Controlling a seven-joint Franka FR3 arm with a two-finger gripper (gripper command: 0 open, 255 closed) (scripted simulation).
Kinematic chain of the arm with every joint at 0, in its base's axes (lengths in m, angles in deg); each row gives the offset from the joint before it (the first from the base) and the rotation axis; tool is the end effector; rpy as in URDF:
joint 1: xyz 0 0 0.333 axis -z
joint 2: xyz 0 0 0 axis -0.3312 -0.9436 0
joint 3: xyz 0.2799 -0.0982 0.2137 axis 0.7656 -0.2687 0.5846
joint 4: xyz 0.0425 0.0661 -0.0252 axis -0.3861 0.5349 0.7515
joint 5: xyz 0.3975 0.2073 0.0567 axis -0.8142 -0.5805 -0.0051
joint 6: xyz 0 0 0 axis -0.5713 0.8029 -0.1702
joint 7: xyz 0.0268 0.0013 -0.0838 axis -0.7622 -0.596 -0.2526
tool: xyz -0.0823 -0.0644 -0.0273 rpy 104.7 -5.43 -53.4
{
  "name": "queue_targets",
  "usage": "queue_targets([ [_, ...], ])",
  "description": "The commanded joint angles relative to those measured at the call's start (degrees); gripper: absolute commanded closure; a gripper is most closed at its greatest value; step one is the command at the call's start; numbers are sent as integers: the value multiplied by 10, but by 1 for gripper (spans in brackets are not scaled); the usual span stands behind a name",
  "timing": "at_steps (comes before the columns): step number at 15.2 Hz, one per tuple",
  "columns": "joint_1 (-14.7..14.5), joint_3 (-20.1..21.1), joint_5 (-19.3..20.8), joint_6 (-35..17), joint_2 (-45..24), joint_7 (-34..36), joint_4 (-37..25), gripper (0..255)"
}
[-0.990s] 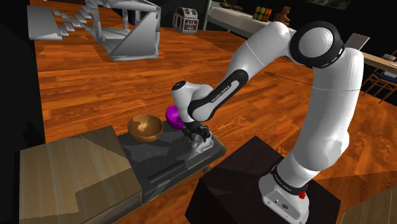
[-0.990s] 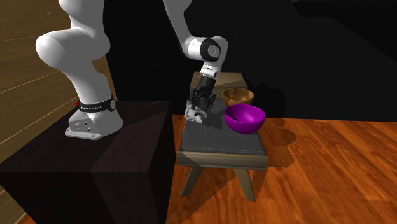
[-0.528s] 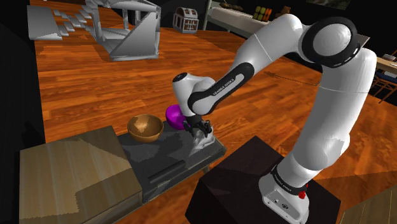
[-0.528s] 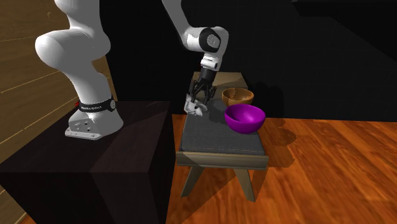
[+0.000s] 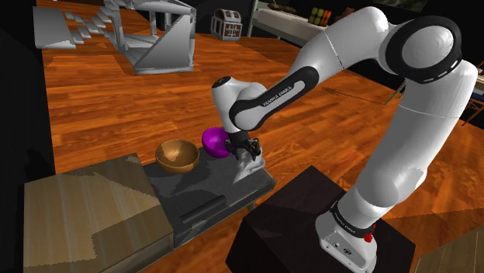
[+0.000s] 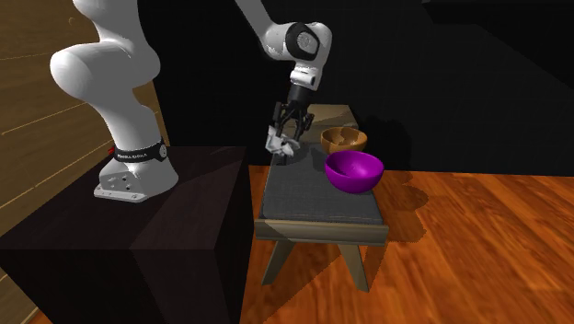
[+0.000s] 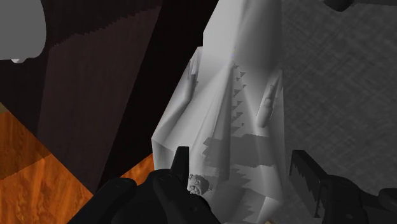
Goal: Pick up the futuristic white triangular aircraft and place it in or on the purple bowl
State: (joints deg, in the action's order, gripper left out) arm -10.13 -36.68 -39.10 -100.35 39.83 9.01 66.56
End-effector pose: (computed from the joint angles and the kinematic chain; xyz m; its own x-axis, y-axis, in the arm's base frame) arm 0.5048 0.1859 0.2444 0.5275 -0.8410 0.1203 -0.7935 -0.4372 0.4233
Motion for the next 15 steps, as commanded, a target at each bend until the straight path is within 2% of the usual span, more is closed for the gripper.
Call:
queue_targets([
  [1,3,4,-11,13,16,-9,-1,255],
  [5,6,8,-25,33,37,-23,-5,255],
  [15,-14,-42,55,133,-145,-55,-272,255],
])
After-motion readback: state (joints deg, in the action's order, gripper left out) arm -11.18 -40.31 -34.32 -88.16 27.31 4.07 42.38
